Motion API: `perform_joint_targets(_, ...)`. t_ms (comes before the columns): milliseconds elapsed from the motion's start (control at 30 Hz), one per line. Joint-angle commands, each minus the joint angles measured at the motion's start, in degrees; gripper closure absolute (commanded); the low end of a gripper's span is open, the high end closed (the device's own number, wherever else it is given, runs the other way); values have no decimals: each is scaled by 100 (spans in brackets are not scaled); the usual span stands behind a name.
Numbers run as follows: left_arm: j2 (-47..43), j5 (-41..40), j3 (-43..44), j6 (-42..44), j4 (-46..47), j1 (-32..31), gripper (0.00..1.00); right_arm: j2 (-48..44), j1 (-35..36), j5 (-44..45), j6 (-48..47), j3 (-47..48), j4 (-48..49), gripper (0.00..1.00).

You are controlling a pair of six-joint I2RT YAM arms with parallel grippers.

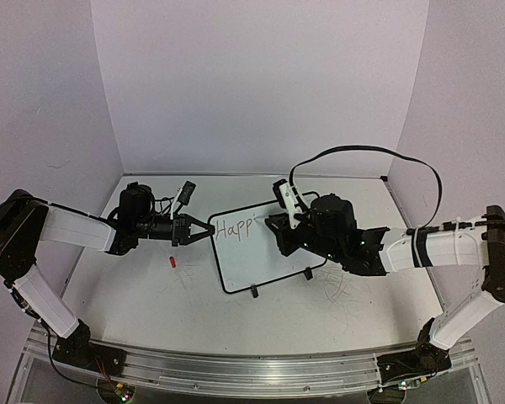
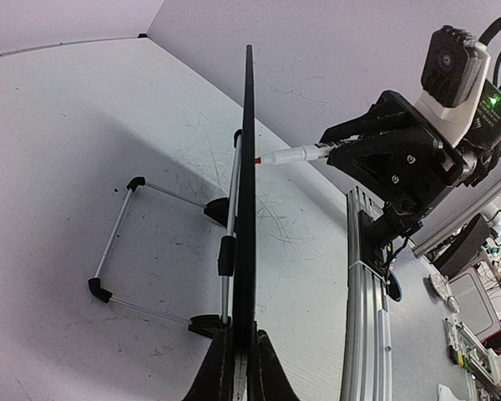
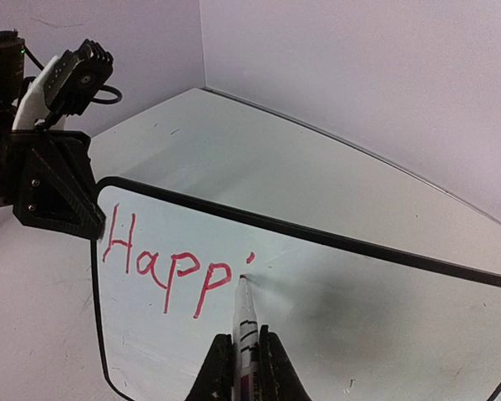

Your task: Write a sentence on the whiteboard

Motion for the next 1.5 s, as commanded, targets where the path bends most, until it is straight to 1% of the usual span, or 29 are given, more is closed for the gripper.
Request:
perform_joint_targets(0,-72,166,150,87,-134,-16,100,-2,13,24,55,53,135,100)
perform_joint_targets(333,-76,166,156,89,-143,-16,100,92,14,268,73,122,45,100)
perform_joint_targets(767,-89,173,166,84,-146,-20,100,59,19,217,221,53,-187,100)
perform_joint_targets(1300,-90,177,176,72,-163,-16,100,22,71,131,411,-196,-216,100)
perform_joint_targets(1467,-65,176,185,76,-162,-16,100,-103,72,38,393,-70,-167,100)
